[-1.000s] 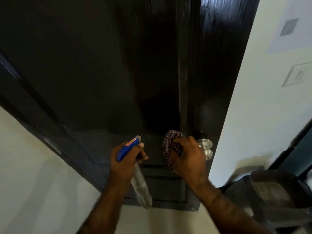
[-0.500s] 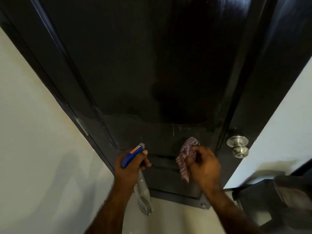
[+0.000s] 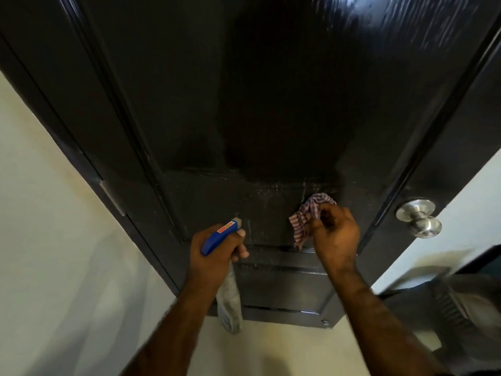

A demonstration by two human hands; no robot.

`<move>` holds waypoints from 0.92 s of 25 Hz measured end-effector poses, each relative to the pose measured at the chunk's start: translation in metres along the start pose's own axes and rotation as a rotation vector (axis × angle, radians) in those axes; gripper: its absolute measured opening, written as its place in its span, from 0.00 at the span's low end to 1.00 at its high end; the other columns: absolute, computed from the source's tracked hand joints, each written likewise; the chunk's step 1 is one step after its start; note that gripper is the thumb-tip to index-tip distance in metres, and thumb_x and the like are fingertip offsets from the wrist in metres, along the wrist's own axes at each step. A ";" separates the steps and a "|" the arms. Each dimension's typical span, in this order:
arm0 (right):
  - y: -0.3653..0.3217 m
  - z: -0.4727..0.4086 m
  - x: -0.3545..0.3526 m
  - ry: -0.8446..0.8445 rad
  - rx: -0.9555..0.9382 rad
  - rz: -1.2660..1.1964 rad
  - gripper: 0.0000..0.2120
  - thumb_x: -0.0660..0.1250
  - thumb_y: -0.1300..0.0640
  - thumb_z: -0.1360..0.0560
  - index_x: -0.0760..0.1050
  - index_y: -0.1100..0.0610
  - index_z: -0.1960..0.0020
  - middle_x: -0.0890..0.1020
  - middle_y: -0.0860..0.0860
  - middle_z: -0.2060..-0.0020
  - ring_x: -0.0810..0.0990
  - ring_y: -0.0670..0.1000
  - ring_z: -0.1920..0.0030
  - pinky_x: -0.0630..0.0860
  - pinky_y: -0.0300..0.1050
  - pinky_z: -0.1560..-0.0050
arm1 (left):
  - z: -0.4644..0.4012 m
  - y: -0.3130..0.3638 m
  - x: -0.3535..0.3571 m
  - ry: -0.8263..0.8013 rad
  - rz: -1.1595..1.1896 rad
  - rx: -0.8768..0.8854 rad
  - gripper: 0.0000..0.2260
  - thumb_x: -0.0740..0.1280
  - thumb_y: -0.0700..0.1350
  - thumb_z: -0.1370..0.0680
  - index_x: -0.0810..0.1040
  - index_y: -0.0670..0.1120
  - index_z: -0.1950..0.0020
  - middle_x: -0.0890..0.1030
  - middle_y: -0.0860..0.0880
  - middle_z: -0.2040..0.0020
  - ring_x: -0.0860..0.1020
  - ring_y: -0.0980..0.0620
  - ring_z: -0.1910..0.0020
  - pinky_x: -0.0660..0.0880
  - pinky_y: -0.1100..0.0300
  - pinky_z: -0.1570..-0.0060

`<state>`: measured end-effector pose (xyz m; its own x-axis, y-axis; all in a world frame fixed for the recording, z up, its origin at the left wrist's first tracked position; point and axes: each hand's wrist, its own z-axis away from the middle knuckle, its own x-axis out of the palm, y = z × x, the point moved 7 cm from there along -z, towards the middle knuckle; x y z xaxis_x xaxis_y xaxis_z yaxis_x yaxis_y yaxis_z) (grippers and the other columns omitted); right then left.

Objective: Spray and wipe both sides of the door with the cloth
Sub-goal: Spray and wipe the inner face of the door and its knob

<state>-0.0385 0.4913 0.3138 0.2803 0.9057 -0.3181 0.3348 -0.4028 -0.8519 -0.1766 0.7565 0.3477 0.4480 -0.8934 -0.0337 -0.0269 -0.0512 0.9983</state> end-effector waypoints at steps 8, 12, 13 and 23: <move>0.049 -0.032 0.031 0.100 -0.194 -0.174 0.13 0.78 0.57 0.24 0.85 0.51 0.41 0.85 0.51 0.49 0.86 0.49 0.54 0.84 0.45 0.50 | -0.052 -0.077 0.023 0.013 0.060 0.151 0.08 0.71 0.39 0.20 0.80 0.35 0.55 0.83 0.42 0.65 0.85 0.42 0.68 0.78 0.60 0.71; 0.090 -0.014 0.070 0.056 -0.248 -0.257 0.12 0.77 0.55 0.25 0.84 0.50 0.42 0.86 0.51 0.49 0.86 0.50 0.53 0.86 0.53 0.50 | -0.064 -0.124 0.039 -0.014 0.027 0.235 0.10 0.70 0.37 0.19 0.77 0.29 0.54 0.81 0.38 0.65 0.81 0.44 0.74 0.76 0.56 0.72; 0.099 -0.005 0.078 0.054 -0.276 -0.273 0.12 0.76 0.53 0.25 0.84 0.49 0.42 0.86 0.50 0.49 0.86 0.50 0.53 0.86 0.54 0.50 | -0.066 -0.136 0.043 -0.018 0.016 0.264 0.08 0.70 0.37 0.19 0.78 0.32 0.54 0.81 0.39 0.66 0.79 0.44 0.75 0.76 0.55 0.71; 0.123 0.008 0.102 0.290 -0.447 -0.215 0.15 0.77 0.56 0.25 0.85 0.54 0.39 0.82 0.52 0.50 0.82 0.53 0.55 0.83 0.54 0.48 | -0.065 -0.197 0.030 0.046 0.102 0.347 0.08 0.70 0.39 0.21 0.80 0.34 0.57 0.81 0.40 0.67 0.72 0.48 0.78 0.71 0.60 0.75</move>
<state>0.0238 0.5348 0.1730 0.3787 0.9252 0.0236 0.7414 -0.2880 -0.6061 -0.1000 0.7691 0.1535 0.4672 -0.8809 0.0758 -0.3715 -0.1178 0.9209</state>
